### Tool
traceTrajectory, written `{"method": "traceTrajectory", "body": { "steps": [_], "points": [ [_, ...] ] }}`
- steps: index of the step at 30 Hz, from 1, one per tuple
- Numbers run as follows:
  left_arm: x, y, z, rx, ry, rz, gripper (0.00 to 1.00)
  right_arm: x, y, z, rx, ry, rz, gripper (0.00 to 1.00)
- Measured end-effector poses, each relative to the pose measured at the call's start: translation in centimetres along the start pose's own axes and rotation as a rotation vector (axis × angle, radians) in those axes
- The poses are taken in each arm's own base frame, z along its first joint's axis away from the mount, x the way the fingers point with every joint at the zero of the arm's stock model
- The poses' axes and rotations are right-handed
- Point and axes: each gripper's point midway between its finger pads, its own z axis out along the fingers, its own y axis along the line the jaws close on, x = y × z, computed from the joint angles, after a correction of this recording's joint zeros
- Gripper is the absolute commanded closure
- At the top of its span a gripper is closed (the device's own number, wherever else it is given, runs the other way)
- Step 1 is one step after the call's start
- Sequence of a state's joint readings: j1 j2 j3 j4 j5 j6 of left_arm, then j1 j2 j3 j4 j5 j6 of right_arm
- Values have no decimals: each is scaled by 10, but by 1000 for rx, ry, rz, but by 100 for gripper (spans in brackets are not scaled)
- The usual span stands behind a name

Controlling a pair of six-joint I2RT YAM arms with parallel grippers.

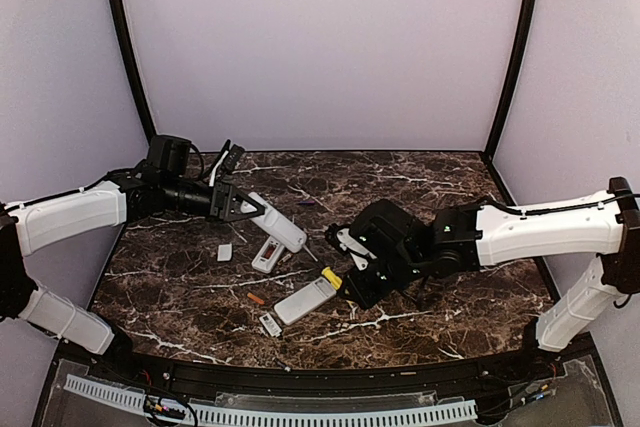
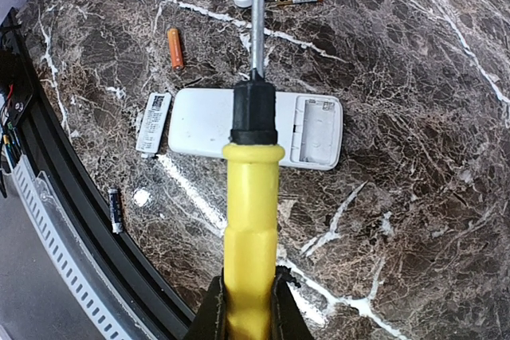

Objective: Unload the batteries from the remote control
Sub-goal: Remove the battery cover from the remote control.

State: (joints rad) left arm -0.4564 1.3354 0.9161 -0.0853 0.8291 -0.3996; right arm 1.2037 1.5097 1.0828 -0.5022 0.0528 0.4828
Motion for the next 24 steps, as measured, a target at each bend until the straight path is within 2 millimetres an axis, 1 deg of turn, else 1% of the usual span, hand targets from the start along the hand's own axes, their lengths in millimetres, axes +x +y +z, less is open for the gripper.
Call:
{"method": "traceTrajectory", "body": {
  "steps": [7,13,24],
  "points": [
    [0,1,0,-2,1,-1,94,0,0,0,3,7,-4,100],
    [0,0,1,3,3,0,94,-6,1,-2,5,-8,-11,100],
    [0,0,1,2,2,0,94,-6,0,-2,11,-9,-12,100]
  ]
}}
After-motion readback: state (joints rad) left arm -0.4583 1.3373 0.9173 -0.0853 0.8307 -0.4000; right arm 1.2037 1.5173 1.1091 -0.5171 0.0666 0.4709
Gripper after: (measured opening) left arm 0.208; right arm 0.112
